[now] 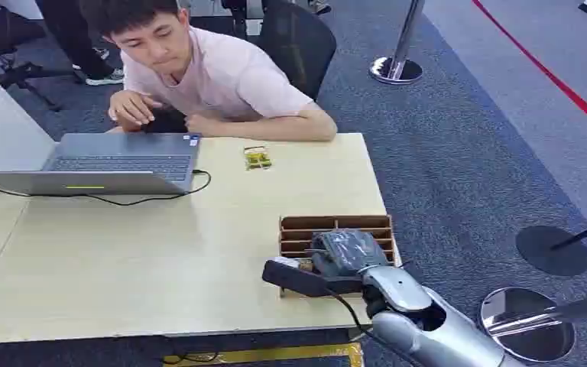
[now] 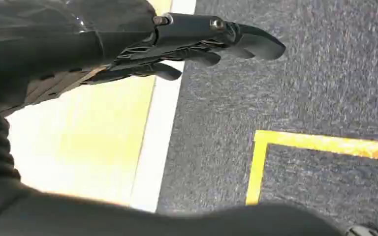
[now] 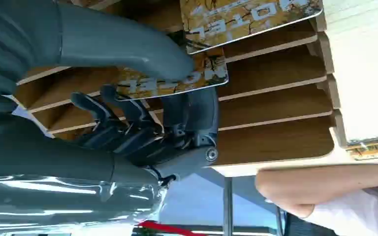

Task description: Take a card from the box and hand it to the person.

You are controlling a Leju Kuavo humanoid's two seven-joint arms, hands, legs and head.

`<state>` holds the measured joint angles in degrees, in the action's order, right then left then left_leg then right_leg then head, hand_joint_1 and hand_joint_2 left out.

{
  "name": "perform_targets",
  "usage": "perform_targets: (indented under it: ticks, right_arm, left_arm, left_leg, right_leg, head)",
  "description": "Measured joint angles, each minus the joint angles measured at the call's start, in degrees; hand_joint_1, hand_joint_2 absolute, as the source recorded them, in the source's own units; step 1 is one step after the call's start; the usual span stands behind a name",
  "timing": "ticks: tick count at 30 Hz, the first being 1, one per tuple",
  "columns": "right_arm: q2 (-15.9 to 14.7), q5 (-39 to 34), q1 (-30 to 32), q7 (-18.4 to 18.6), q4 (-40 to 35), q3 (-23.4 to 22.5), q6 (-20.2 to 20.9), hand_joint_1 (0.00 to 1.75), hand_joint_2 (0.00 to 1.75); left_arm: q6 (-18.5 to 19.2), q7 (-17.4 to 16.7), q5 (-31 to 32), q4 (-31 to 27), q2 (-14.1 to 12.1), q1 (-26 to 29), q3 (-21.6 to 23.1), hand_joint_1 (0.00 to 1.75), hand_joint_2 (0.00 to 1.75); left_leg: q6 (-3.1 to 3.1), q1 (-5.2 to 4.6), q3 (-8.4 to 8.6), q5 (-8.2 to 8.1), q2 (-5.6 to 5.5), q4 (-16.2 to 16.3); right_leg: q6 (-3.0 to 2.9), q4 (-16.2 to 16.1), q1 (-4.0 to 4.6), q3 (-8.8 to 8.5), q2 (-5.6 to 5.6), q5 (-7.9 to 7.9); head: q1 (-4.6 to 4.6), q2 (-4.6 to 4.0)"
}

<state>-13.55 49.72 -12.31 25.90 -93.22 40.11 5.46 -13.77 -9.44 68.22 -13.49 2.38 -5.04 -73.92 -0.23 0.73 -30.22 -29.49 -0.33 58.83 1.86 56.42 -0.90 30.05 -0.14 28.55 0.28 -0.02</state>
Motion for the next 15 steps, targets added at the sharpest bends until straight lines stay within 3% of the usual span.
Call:
perform_targets:
  ticks: [3, 9, 15]
  right_arm:
    - [0.00, -0.46, -0.02, -0.35, 0.02, 0.00, -0.94, 1.57, 1.75]
    - [0.26, -5.14, -0.52, -6.39, -1.55, -0.88, -8.42, 1.57, 1.75]
    - [1.22, -7.45, -1.40, -15.40, -5.22, -4.04, -17.13, 1.57, 1.75]
  left_arm:
    - [-0.65, 0.61, -0.88, 0.00, 0.00, 0.00, -0.02, 0.00, 1.75]
    - [-0.54, 0.72, -1.70, 0.00, 0.02, 0.02, -0.09, 0.00, 1.75]
    - [0.00, 1.20, -1.92, 0.00, 0.04, 0.02, -0.07, 0.00, 1.75]
  left_leg:
    - [0.00, 0.00, -0.01, 0.00, 0.00, 0.00]
    - [0.00, 0.00, -0.01, 0.00, 0.00, 0.00]
    - [0.00, 0.00, -0.02, 0.00, 0.00, 0.00]
  right_leg:
    - [0.00, 0.00, 0.00, 0.00, 0.00, 0.00]
    - [0.00, 0.00, 0.00, 0.00, 0.00, 0.00]
    - [0.00, 0.01, 0.00, 0.00, 0.00, 0.00]
  head:
    - [0.00, 0.00]
    - [-0.02, 0.00]
    - [0.02, 0.02]
